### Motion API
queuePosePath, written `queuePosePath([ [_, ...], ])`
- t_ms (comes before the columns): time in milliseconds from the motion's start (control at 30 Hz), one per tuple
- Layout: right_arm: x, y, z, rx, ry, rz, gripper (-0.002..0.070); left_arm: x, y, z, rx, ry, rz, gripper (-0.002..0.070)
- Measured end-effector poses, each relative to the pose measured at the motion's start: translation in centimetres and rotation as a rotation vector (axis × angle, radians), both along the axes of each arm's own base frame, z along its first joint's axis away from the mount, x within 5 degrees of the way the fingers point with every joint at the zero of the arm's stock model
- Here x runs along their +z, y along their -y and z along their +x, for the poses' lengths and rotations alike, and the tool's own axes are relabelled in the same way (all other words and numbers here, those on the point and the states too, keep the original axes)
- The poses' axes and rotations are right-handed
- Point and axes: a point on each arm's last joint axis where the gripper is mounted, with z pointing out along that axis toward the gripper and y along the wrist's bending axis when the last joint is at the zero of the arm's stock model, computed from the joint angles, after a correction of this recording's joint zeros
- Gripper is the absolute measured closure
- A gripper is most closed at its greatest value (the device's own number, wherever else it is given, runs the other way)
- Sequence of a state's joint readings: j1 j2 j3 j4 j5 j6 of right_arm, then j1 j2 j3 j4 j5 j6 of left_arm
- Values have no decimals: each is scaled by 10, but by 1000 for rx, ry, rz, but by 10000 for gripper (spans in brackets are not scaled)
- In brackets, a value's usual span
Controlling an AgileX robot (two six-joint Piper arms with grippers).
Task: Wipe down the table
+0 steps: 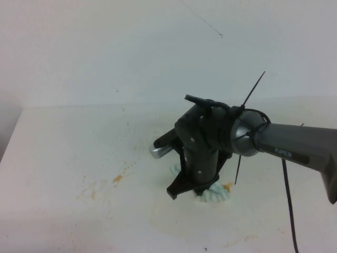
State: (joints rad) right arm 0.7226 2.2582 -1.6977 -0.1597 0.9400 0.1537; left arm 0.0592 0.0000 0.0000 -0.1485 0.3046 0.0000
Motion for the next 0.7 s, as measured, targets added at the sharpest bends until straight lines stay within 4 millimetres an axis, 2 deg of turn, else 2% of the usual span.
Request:
queuePosePath([
  [167, -1, 26, 22, -140, -53, 77, 629, 0, 0, 0, 0, -2, 0, 678],
  [333, -1, 68, 47, -271, -146, 187, 629, 0, 0, 0, 0, -2, 0, 678],
  [467, -1, 100, 59, -308, -177, 164, 629, 0, 0, 0, 0, -2, 0, 678],
  [700, 0, 110, 59, -271, -174, 119, 629, 0, 0, 0, 0, -2, 0, 678],
])
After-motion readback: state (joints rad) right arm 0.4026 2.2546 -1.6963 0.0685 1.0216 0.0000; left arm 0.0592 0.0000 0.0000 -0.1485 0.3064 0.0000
